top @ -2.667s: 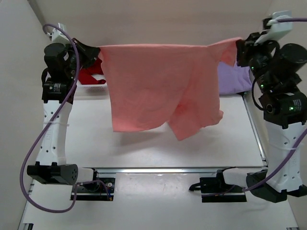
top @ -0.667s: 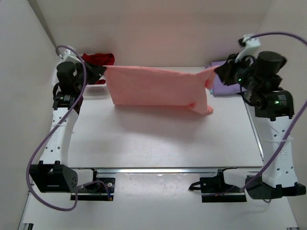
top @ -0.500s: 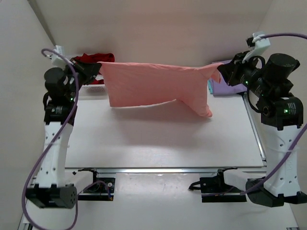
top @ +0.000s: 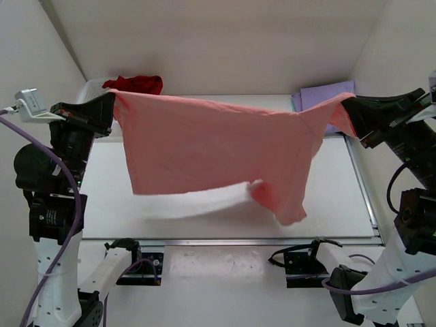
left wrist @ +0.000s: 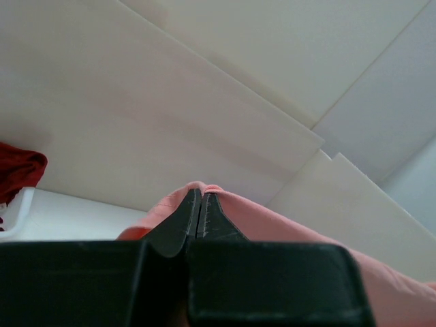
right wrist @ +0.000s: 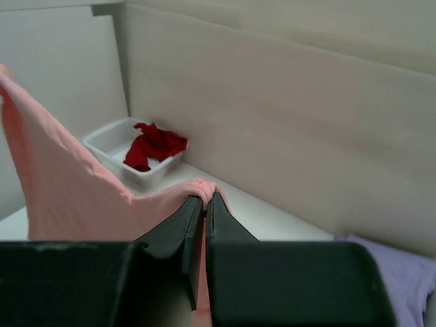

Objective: Fold and stack the t-shirts
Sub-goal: Flatten out the tshirt

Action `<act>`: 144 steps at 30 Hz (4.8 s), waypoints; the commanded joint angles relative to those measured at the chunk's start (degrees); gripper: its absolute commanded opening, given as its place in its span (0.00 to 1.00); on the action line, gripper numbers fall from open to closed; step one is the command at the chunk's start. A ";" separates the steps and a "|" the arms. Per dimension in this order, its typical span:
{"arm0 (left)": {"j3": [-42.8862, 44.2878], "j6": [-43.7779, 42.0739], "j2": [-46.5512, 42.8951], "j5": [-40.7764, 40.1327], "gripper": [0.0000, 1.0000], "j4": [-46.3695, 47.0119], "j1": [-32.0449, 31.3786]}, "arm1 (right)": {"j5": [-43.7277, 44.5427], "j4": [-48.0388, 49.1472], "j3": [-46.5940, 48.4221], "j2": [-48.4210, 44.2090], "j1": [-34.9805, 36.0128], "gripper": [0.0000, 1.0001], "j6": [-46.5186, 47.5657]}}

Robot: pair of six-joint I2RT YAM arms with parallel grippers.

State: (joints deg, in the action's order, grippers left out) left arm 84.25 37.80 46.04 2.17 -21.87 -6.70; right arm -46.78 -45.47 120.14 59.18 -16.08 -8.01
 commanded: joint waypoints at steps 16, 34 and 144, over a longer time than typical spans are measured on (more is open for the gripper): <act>-18.86 6.86 26.97 8.20 0.00 11.66 -0.50 | 11.79 6.45 -26.98 17.88 17.13 0.00 2.11; 12.39 2.53 36.86 6.62 0.00 17.99 3.36 | 27.09 13.75 4.43 23.72 15.18 0.00 3.53; -52.44 2.80 10.56 3.27 0.01 7.63 11.98 | 28.53 -14.75 -68.89 1.90 13.27 0.00 -19.85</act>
State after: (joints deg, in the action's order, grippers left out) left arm 28.10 39.59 55.37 6.15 -17.08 4.91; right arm -14.83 -67.51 50.68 58.28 -2.57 -27.79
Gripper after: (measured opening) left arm 0.109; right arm 0.001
